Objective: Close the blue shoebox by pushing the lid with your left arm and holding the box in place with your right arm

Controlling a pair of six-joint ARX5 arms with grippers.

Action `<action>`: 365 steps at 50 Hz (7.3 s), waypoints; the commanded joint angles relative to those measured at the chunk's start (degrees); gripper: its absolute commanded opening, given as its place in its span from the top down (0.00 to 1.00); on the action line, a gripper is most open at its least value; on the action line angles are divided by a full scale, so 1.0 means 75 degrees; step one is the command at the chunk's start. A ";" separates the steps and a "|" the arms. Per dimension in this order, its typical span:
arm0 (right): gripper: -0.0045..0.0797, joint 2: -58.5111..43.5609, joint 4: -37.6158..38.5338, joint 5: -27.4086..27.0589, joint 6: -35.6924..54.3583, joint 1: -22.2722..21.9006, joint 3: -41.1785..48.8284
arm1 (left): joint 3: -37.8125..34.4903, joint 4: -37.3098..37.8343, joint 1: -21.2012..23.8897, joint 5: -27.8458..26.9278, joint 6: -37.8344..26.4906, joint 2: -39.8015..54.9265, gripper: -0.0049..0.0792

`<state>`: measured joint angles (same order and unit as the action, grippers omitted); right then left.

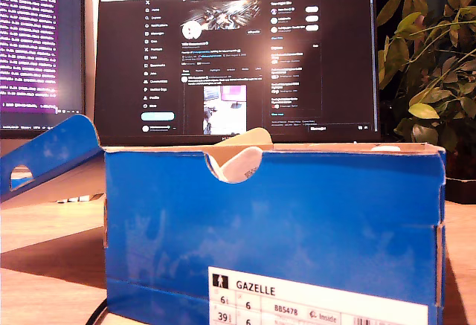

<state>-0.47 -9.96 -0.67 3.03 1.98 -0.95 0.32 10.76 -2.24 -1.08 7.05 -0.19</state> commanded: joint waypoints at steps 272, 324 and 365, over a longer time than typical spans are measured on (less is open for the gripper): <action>0.96 -0.7455 -0.1620 0.6053 -0.1390 0.0321 -0.4925 | 1.4423 0.8862 0.2419 -0.8696 -0.3917 1.4396 0.96; 0.96 -0.7807 -0.0927 0.3477 -0.0399 0.1376 -0.4948 | 1.4423 0.8597 0.1300 -0.7903 -0.4462 1.3647 0.96; 0.96 -0.5878 0.0866 0.2413 -0.0184 -0.1411 -0.7306 | 1.4426 0.5820 -0.0565 -0.6207 -0.3727 0.9853 0.96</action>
<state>-43.72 -4.27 17.41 2.76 -9.21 -55.35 108.12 55.94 -6.61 -47.31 -21.17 75.00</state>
